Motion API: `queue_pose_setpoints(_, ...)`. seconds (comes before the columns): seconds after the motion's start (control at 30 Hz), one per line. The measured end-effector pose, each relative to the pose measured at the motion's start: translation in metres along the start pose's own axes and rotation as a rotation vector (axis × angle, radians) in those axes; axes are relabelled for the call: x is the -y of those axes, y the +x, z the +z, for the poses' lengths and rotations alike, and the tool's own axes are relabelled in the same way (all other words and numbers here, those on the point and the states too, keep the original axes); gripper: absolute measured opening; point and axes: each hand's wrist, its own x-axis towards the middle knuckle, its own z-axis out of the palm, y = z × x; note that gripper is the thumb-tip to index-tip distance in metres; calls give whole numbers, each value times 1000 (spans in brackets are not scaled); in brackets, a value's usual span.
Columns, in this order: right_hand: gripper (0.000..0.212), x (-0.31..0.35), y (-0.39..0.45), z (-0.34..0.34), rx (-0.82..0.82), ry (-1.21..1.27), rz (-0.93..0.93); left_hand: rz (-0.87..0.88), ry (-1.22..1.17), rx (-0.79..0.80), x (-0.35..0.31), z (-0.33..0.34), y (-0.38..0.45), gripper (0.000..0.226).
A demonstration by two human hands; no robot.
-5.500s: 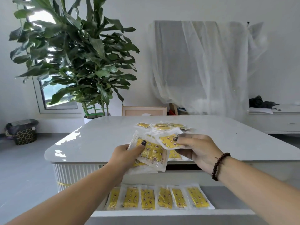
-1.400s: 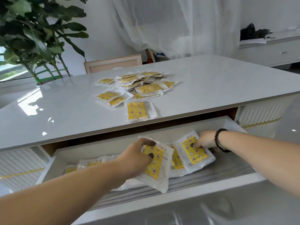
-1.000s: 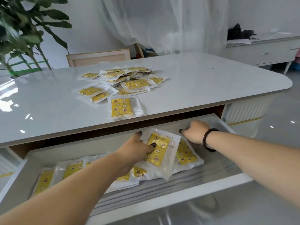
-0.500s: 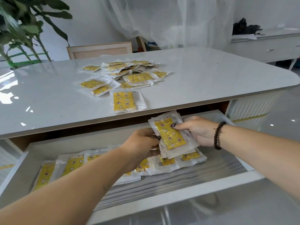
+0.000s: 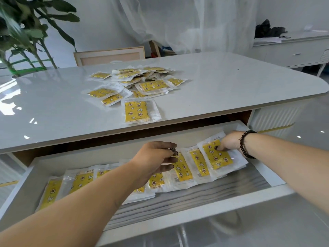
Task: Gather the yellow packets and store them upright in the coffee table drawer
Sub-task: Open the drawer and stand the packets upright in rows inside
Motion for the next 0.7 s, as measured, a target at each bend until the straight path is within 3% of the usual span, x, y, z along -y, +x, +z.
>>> queue_pose_setpoints(0.27,38,-2,12,12,-48,-352,-38,10,-15,-39,-4,0,-2,24)
queue_pose_setpoints(0.43,18,1,8,15,-118,-288,-30,39,-47,-77,-8,-3,-4,24)
queue_pose_setpoints(0.53,38,10,-6,15,-251,-311,-152,44,-86,-107,-12,-7,-4,22)
queue_pose_setpoints(0.7,16,35,-42,12,-326,-157,-500,-7,-171,-155,-23,-24,-5,19)
